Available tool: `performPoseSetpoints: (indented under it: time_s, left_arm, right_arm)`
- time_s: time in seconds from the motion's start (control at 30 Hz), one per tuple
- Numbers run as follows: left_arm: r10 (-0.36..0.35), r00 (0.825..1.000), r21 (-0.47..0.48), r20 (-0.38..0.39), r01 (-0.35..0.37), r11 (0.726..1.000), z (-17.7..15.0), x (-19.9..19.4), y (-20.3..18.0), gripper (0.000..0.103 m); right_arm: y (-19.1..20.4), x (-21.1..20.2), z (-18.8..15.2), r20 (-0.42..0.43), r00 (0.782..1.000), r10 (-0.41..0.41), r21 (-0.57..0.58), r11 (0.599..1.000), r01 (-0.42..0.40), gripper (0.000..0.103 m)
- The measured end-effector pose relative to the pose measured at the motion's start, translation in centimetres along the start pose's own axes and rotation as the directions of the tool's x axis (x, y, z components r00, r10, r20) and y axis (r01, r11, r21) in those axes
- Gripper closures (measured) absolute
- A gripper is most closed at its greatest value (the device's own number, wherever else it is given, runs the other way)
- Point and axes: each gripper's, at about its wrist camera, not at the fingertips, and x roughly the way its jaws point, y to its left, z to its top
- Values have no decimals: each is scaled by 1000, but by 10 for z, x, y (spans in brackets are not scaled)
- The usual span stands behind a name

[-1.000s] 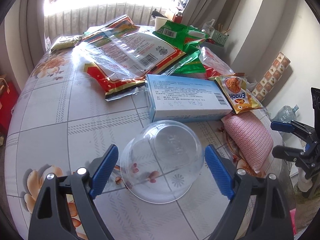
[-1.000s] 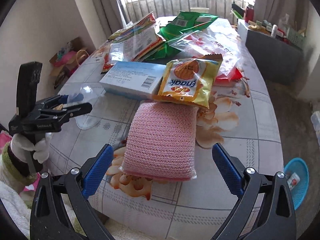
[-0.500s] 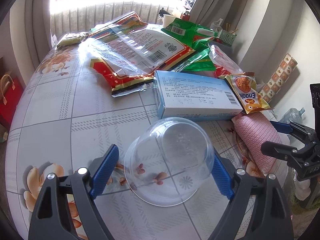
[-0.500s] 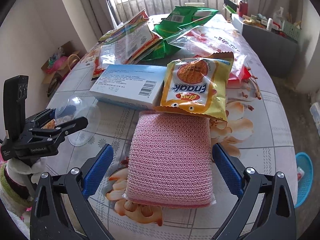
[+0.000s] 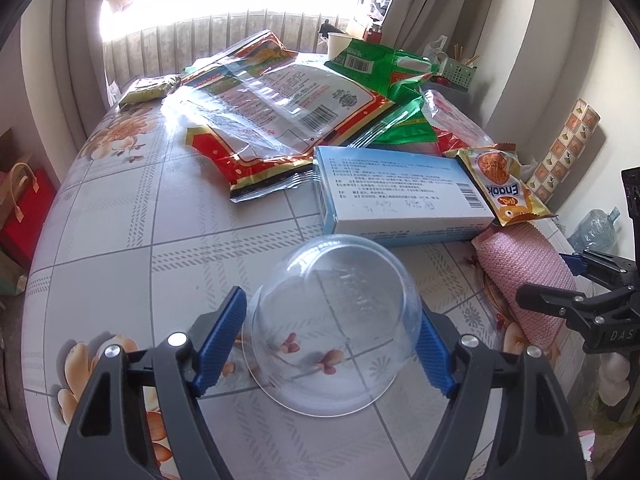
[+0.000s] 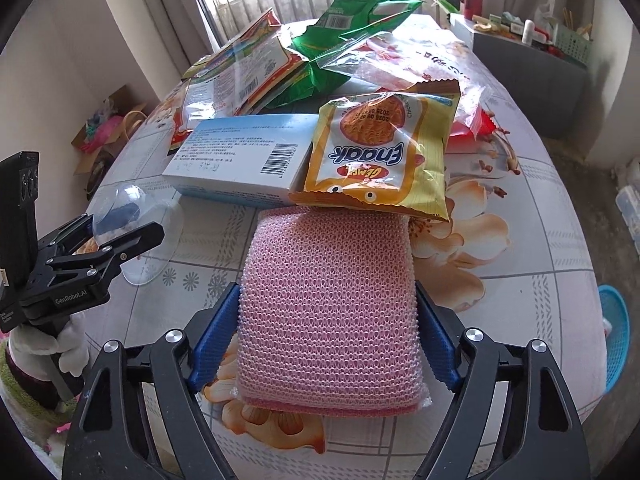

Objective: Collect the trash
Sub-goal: 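Grasp the clear plastic dome with the left tool while the right tool grasps the pink scrubber, then lift the dome and pink scrubber and carry them toward the wastebasket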

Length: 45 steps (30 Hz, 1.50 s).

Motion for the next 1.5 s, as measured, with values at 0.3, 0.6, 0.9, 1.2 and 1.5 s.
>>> performPoseSetpoints:
  time_s: [0.3,0.6,0.9,1.2,1.5]
  left_arm:
    - [-1,1000,11,16,0,1000,0,-9,-2,26]
    - [-4,999,23,45,3,1000,-1,-24,-7,26]
    - [-15,996,43,86,11,999,1,-45,-16,33]
    - [-35,994,59,105,28,998,2,-62,-31,32]
    - [-84,985,138,153,63,988,12,-83,-66,32]
  right_arm:
    - [4,-7,-6,-11,999,40,17,999,-39,27]
    - [1,-24,-17,0,991,134,74,988,-133,28]
    - [-2,-44,-27,37,982,183,104,977,-186,28]
    - [-6,-71,-34,111,971,213,117,967,-226,28]
    - [-26,-97,-49,195,955,223,178,950,-258,28]
